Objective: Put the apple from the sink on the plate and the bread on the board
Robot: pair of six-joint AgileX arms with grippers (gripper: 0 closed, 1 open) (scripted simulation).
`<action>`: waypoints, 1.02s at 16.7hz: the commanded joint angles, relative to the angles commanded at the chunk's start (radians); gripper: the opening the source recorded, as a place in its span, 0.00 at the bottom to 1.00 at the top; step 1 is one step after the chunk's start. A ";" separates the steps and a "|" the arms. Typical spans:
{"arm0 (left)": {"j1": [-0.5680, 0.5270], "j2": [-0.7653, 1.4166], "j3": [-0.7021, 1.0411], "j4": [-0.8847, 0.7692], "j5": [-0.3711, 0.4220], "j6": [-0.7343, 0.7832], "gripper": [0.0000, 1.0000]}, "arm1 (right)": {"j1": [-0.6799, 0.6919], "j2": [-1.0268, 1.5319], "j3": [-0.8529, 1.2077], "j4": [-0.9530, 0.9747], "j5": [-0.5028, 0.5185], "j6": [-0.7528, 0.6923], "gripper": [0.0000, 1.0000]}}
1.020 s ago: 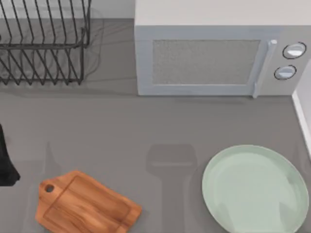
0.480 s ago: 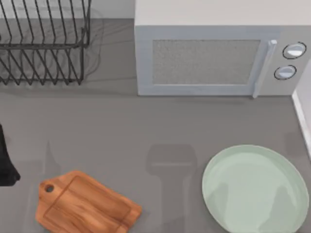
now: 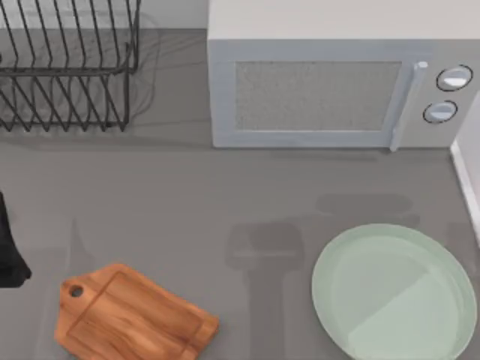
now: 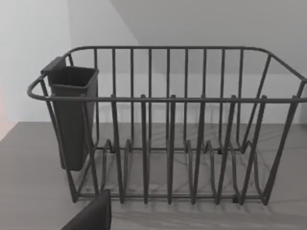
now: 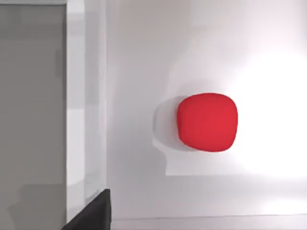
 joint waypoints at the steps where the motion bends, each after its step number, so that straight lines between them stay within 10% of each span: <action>1: 0.000 0.000 0.000 0.000 0.000 0.000 1.00 | -0.010 0.098 0.071 -0.046 0.000 -0.009 1.00; 17: 0.000 0.000 0.000 0.000 0.000 0.000 1.00 | -0.055 0.597 0.421 -0.266 0.001 -0.055 1.00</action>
